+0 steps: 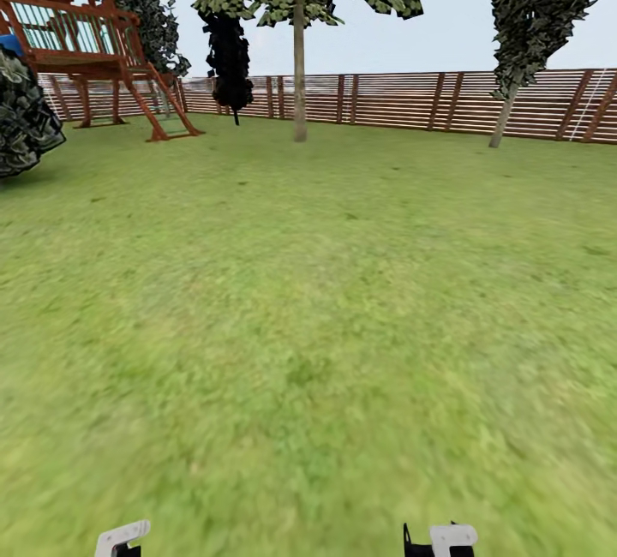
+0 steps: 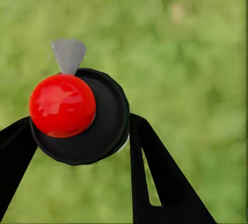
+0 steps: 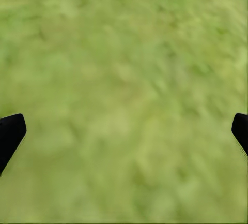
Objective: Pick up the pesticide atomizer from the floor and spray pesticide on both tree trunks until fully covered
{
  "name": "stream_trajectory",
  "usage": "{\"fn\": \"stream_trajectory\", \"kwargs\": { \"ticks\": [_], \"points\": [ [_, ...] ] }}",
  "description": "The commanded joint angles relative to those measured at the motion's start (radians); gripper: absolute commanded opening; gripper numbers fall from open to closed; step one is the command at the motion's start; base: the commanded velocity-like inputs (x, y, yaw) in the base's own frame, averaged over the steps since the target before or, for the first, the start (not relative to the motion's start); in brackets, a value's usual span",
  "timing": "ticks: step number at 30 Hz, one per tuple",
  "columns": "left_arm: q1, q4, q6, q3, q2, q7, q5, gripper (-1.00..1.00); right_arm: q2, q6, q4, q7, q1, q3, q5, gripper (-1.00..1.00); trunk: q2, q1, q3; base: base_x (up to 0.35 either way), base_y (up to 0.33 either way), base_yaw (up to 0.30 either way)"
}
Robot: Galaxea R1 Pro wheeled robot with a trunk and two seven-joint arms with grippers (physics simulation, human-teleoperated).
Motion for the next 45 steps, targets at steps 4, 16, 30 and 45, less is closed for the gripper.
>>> {"fn": "stream_trajectory", "kwargs": {
  "ticks": [4,16,30,45],
  "points": [
    [0.0,0.001,-0.003,0.004,0.0,-0.005,0.005,-1.0,0.0,0.0,0.002,-0.012,-0.001,0.007,0.006,1.0,0.0,0.0,-0.001,0.339,0.0,0.0],
    [0.0,0.001,-0.003,0.004,0.0,-0.005,0.005,-1.0,0.0,0.0,0.002,-0.014,-0.001,0.007,0.006,1.0,0.0,0.0,-0.001,0.339,0.0,0.0],
    [-0.001,0.001,-0.003,0.004,-0.001,-0.005,0.005,-1.0,0.0,0.0,0.003,-0.014,-0.001,0.007,0.006,1.0,0.0,0.0,-0.001,0.339,0.0,0.0],
    [0.0,0.001,-0.003,0.004,0.0,-0.004,0.005,-1.0,0.0,0.0,0.003,-0.014,-0.001,0.007,0.006,1.0,0.0,0.0,-0.001,0.339,0.0,0.0]
  ]
}}
